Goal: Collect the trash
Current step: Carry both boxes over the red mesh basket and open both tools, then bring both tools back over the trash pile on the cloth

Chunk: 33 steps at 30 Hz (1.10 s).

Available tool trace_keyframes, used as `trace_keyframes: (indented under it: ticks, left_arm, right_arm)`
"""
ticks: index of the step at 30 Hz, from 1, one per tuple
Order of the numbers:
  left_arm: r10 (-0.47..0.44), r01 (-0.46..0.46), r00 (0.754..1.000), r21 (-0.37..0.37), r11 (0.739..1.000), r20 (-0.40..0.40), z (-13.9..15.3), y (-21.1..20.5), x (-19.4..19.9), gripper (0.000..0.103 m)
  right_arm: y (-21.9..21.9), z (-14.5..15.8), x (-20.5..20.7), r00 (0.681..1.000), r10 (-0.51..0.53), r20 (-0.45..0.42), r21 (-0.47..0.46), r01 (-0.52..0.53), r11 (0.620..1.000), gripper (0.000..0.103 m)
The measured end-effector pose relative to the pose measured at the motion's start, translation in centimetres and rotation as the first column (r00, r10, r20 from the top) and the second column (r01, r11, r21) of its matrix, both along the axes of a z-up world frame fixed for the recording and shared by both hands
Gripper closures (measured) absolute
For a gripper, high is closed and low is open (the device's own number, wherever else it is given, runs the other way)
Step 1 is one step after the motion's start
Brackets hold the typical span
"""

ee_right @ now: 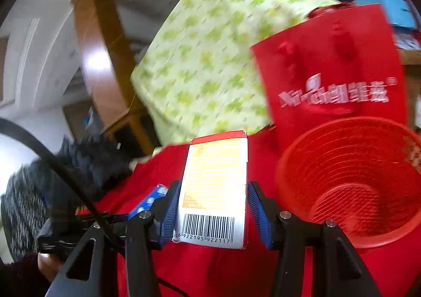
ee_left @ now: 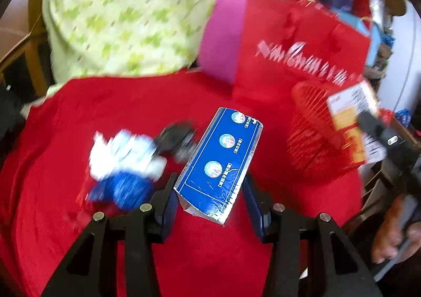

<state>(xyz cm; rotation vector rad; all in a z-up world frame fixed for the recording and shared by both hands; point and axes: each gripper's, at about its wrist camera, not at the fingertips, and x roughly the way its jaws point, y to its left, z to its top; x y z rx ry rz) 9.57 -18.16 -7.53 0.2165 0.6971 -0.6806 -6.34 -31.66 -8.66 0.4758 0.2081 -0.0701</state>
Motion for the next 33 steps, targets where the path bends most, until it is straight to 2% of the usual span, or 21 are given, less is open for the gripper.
trace_keyframes:
  ticks: [4, 8, 12, 16, 19, 20, 24, 27, 30, 33]
  left_arm:
    - [-0.072, 0.073, 0.997, -0.049, 0.996, 0.03, 3.2, -4.8, -0.6, 0.054]
    - [-0.144, 0.146, 0.989, -0.061, 0.987, 0.043, 4.5, -10.0, -1.2, 0.053]
    - [-0.205, 0.206, 0.978, -0.052, 0.977, 0.026, 4.0, -14.7, -1.6, 0.053]
    - [-0.232, 0.231, 0.973, -0.035, 0.972, -0.017, 2.6, -18.2, -1.4, 0.051]
    - [-0.222, 0.222, 0.974, -0.011, 0.975, -0.041, 1.7, -19.5, -1.3, 0.041]
    - [-0.222, 0.221, 0.974, -0.015, 0.975, -0.046, 1.5, -19.5, -1.4, 0.041]
    - [-0.207, 0.207, 0.978, -0.017, 0.978, -0.039, 1.4, -18.3, -1.9, 0.039]
    - [-0.189, 0.189, 0.982, -0.028, 0.982, -0.016, 1.7, -16.2, -2.4, 0.039]
    - [-0.143, 0.143, 0.99, -0.022, 0.99, 0.003, 1.9, -13.0, -2.8, 0.038]
    - [-0.083, 0.082, 0.997, -0.03, 0.996, -0.011, 1.5, -8.4, -2.9, 0.038]
  right_arm:
    - [-4.1, 0.3, -2.4, 0.988, -0.153, 0.032, 0.074, 0.15, 0.986, 0.049]
    - [-7.9, -0.6, -3.9, 0.966, -0.259, -0.002, 0.157, 0.256, 0.954, 0.049]
    - [-10.4, -1.9, -4.2, 0.952, -0.3, -0.064, 0.209, 0.307, 0.928, 0.048]
    - [-12.8, -2.8, -5.0, 0.936, -0.34, -0.086, 0.269, 0.351, 0.897, 0.045]
    - [-13.4, -3.1, -5.8, 0.93, -0.358, -0.083, 0.281, 0.367, 0.887, 0.034]
    - [-13.3, -3.2, -6.1, 0.929, -0.362, -0.075, 0.279, 0.368, 0.887, 0.031]
    - [-12.7, -2.6, -6.1, 0.933, -0.357, -0.043, 0.262, 0.356, 0.897, 0.03]
    - [-11.1, -1.5, -6.2, 0.94, -0.339, 0.029, 0.221, 0.325, 0.92, 0.03]
    - [-8.7, -0.2, -5.7, 0.954, -0.283, 0.099, 0.145, 0.268, 0.952, 0.03]
    - [-5.8, 1.0, -4.8, 0.967, -0.203, 0.154, 0.077, 0.193, 0.978, 0.031]
